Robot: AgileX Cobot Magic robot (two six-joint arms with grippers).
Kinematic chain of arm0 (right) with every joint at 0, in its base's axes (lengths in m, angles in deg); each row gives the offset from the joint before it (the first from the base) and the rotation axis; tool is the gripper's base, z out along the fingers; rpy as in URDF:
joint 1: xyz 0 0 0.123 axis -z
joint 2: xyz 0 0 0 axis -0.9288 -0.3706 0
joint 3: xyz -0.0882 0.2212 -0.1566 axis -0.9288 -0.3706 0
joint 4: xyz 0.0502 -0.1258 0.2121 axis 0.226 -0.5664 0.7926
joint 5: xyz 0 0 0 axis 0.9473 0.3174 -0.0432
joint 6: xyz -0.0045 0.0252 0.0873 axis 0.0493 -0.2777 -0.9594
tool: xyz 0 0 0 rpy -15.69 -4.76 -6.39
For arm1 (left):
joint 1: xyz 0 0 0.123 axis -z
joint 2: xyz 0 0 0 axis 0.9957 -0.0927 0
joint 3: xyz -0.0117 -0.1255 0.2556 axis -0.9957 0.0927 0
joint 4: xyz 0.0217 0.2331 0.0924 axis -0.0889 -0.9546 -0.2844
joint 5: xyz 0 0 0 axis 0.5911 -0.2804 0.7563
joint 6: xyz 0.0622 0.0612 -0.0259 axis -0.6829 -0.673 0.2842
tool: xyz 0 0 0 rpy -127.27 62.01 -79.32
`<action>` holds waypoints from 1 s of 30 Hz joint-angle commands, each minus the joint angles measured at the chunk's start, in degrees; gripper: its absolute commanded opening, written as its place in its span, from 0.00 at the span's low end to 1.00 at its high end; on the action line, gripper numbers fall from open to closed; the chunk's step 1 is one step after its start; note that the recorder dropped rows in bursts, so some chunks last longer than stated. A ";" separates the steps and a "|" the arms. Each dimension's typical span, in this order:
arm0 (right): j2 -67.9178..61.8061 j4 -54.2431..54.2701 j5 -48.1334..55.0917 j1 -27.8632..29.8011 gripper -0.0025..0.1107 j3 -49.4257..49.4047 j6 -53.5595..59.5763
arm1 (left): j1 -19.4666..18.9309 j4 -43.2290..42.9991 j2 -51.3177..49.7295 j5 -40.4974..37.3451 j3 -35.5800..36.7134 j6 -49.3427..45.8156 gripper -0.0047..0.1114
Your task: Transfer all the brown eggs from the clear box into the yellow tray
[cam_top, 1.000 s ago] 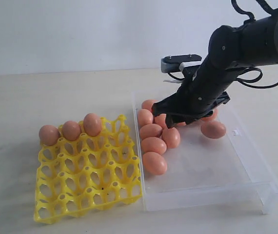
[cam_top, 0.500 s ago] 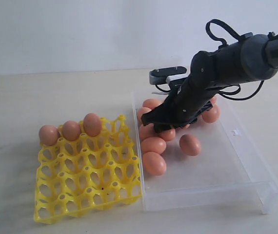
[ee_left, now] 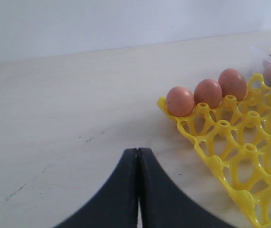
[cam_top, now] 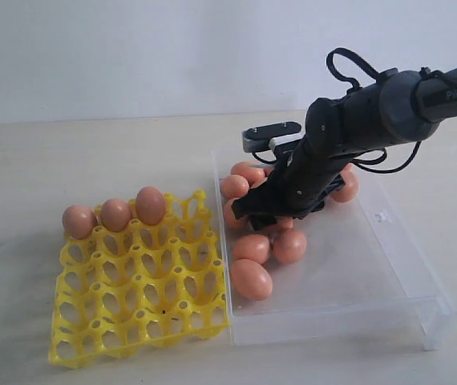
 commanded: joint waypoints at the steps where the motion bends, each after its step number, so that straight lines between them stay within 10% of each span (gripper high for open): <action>1: -1.38 0.78 -0.17 -0.34 0.56 -0.50 0.04 | 0.25 0.06 0.32 0.56 -0.23 0.03 0.04; 22: 0.20 0.54 -1.03 -0.34 0.55 2.65 0.44 | 0.25 0.06 0.32 0.56 -0.23 0.18 0.04; 27: 0.56 0.54 -1.03 -0.34 0.10 2.65 2.65 | 0.25 0.06 0.32 0.56 -0.23 0.18 0.04; 30: 1.77 0.54 -1.50 -0.34 0.02 2.65 3.74 | 0.25 0.06 0.32 0.56 -0.23 0.18 0.04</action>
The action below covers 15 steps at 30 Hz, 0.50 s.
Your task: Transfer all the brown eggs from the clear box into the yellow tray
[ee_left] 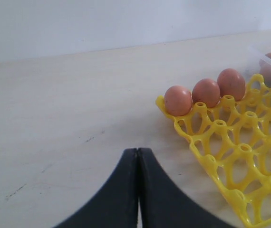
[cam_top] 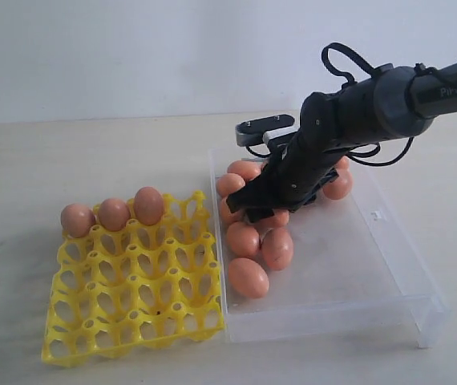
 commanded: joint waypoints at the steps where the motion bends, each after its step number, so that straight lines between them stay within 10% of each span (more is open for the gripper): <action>1: 2.46 0.25 -1.96 -0.21 0.02 0.51 2.04 | 0.25 0.06 0.32 0.56 -0.23 0.18 0.04; 15: 18.75 2.88 -27.39 -5.68 0.02 -11.02 -4.66 | 0.25 0.06 0.32 0.56 -0.23 0.18 0.04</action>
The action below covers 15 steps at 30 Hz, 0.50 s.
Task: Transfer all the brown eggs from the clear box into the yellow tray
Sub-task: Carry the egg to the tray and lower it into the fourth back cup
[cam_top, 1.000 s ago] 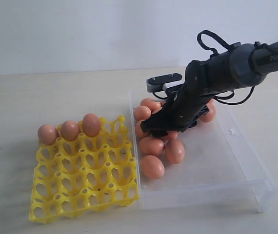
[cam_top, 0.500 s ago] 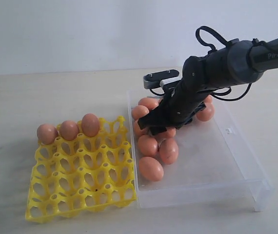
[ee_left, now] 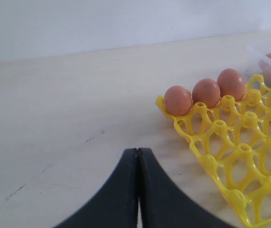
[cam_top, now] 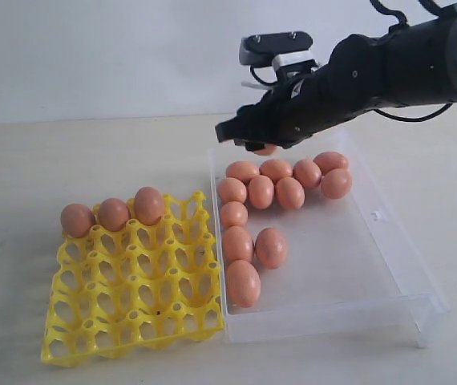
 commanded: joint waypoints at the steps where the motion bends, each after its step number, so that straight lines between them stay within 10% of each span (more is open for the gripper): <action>1: 3.71 1.48 -14.77 -4.20 0.02 -5.24 -3.33 | 0.25 0.06 0.32 0.56 -0.23 0.18 0.04; 15: -9.49 0.54 -32.08 -12.18 0.02 -6.31 -12.62 | 0.25 0.06 0.32 0.56 -0.23 0.18 0.04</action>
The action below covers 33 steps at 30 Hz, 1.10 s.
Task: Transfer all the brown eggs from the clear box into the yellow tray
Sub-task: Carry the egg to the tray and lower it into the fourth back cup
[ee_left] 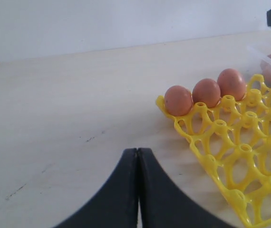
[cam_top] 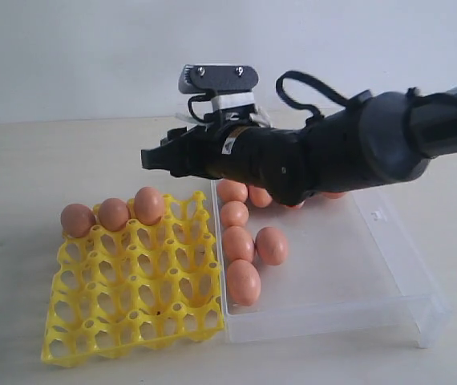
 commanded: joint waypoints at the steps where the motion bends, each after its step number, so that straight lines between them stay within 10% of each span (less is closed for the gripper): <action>1: -4.07 -0.41 -3.40 -0.49 0.02 -0.29 -2.25 | 0.25 0.06 0.32 0.56 -0.23 0.18 0.04; 33: -14.23 -1.57 2.61 -0.45 0.02 10.56 -1.55 | 0.25 0.06 0.32 0.56 -0.23 0.18 0.04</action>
